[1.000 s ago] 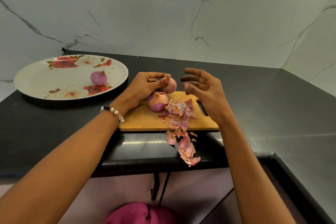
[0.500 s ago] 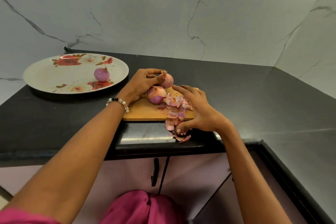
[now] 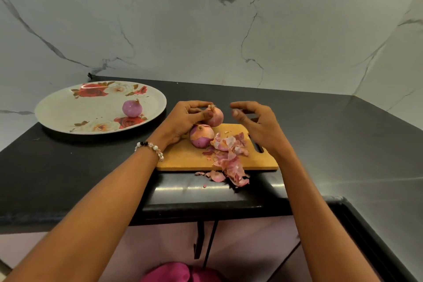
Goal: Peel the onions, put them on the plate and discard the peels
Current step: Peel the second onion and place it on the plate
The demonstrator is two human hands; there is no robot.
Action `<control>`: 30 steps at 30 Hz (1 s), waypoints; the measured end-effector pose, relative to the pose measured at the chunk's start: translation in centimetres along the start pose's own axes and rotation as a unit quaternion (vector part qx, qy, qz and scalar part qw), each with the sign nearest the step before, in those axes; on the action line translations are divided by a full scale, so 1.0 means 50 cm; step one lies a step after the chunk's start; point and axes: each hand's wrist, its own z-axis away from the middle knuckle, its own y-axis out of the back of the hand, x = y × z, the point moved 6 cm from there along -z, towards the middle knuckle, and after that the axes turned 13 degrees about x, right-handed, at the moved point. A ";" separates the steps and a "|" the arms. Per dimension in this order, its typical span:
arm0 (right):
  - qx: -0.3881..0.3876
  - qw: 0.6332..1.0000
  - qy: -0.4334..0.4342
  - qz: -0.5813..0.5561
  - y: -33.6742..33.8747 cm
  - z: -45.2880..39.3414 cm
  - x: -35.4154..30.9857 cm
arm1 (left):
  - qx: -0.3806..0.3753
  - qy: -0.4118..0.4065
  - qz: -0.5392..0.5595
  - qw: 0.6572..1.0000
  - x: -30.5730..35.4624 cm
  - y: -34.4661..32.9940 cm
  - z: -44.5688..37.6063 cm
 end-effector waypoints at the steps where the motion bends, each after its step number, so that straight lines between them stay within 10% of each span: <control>1: 0.014 1.000 -0.011 -0.013 -0.005 -0.019 0.003 | 0.002 0.004 0.011 1.000 0.000 0.001 -0.002; 8: -0.199 0.980 -0.012 0.018 -0.115 -0.096 0.027 | 0.003 0.026 0.054 0.998 0.001 -0.001 -0.019; 30: -0.066 0.995 0.016 -0.068 -0.115 -0.098 0.050 | 0.145 -0.129 -0.162 0.968 0.040 0.028 -0.033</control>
